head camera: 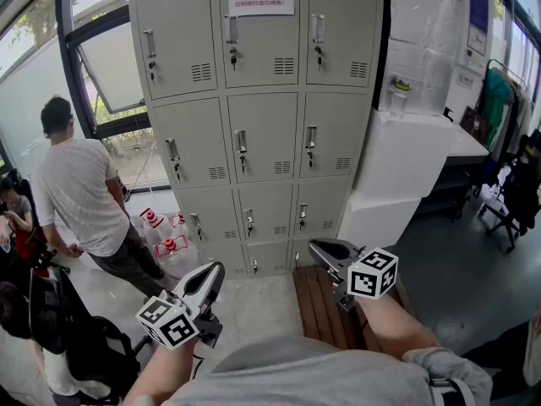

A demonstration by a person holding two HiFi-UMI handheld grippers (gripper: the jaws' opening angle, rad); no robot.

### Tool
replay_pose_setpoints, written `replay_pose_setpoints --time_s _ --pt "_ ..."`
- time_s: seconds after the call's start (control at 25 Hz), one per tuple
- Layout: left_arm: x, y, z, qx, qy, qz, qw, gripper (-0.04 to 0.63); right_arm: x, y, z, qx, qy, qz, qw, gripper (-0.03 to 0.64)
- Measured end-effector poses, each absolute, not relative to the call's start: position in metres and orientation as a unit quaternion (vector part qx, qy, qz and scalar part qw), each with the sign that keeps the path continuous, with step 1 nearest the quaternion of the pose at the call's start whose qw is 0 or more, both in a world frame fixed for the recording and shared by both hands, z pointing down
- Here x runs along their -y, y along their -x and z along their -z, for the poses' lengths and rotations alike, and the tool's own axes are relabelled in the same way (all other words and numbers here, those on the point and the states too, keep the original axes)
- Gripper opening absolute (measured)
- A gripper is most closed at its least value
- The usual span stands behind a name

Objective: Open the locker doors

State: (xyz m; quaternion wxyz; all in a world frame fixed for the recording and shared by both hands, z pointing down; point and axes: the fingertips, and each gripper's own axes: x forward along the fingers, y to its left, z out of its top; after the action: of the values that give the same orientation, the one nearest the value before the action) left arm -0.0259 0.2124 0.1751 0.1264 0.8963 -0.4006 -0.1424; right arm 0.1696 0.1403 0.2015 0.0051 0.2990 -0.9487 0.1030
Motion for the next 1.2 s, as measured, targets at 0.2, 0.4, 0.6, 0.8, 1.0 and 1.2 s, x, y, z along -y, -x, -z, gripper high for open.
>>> replay_pose_setpoints --time_s 0.2,0.4,0.6,0.8,1.0,1.2 --pt "-0.208 0.022 -0.174 0.406 -0.894 0.145 0.125 0.005 -0.134 -0.172 -0.2 0.951 -0.293 -0.103 0.004 0.005" --pt "-0.204 0.013 -0.174 0.409 -0.892 0.146 0.127 0.005 -0.13 -0.178 -0.198 0.952 -0.285 -0.109 0.002 0.005" --pt "-0.199 -0.004 -0.178 0.413 -0.889 0.144 0.132 0.005 -0.123 -0.195 -0.197 0.952 -0.275 -0.13 -0.018 0.005" --pt "-0.192 -0.021 -0.188 0.419 -0.885 0.139 0.146 0.005 -0.116 -0.199 -0.211 0.958 -0.252 -0.14 -0.009 0.005" --pt "-0.17 -0.01 -0.202 0.423 -0.882 0.133 0.158 0.005 -0.091 -0.177 -0.227 0.96 -0.237 -0.151 -0.002 0.005" --pt "-0.126 0.042 -0.208 0.417 -0.883 0.147 0.159 0.005 -0.048 -0.126 -0.23 0.961 -0.237 -0.144 0.004 0.005"
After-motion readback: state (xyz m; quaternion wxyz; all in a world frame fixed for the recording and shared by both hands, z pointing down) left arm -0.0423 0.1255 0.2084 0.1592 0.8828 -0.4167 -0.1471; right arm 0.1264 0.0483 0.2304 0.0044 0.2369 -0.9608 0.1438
